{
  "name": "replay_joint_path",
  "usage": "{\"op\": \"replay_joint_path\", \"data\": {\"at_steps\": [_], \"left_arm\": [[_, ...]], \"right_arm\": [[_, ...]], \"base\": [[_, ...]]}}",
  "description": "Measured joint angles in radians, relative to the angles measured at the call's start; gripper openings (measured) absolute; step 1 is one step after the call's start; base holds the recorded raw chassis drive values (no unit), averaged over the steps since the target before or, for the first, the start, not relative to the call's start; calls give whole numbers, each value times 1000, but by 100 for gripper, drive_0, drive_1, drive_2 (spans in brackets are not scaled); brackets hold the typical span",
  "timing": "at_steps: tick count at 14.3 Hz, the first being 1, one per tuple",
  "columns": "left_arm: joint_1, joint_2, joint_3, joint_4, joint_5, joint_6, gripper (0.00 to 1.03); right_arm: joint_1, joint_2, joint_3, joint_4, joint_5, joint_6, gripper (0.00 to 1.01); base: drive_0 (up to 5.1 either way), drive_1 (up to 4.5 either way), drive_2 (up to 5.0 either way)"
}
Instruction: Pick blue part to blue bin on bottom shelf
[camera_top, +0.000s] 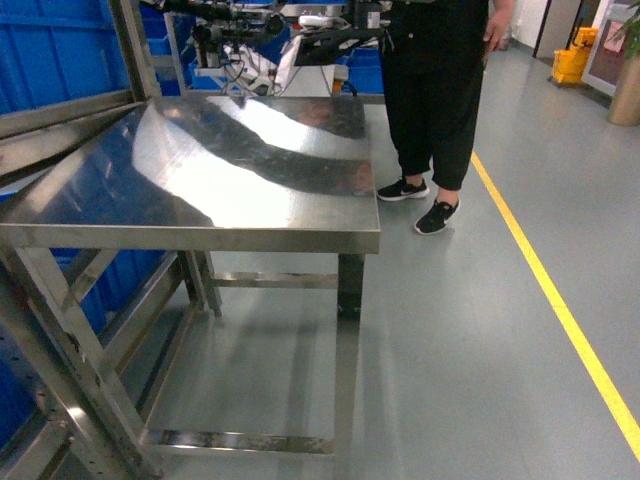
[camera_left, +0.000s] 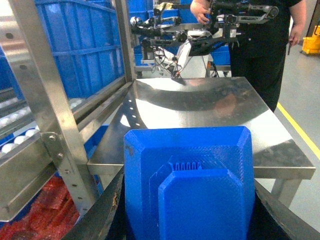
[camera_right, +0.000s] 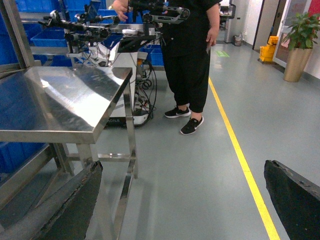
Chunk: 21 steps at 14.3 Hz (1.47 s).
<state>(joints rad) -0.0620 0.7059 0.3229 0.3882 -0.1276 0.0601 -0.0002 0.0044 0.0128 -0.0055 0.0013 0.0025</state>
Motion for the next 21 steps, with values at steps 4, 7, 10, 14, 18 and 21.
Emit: {"op": "replay_joint_path", "data": {"at_steps": [4,7,10,14,18,21], "left_arm": [[0,0,0,1,0,0,44],[0,0,0,-1,0,0,44],[0,-1,0,-2,0,0,44],[1,-2,0,2,-3,0,44],[2,-1,0,1,-3,0,44],[2,-1,0,1,-3,0,44]], "right_arm": [[0,0,0,0,-1,0,98],[0,0,0,0,-1,0,98],[0,0,0,0,-1,0,98],[0,0,0,3,-1,0,98],[0,0,0,0,-1,0,98],[0,0,0,3,-1,0,98]], "base": [[-468,232,232],[-475,225,225],[-464,236,236],[-466,234,234],[-470,230,230],[-473,230,230]]}}
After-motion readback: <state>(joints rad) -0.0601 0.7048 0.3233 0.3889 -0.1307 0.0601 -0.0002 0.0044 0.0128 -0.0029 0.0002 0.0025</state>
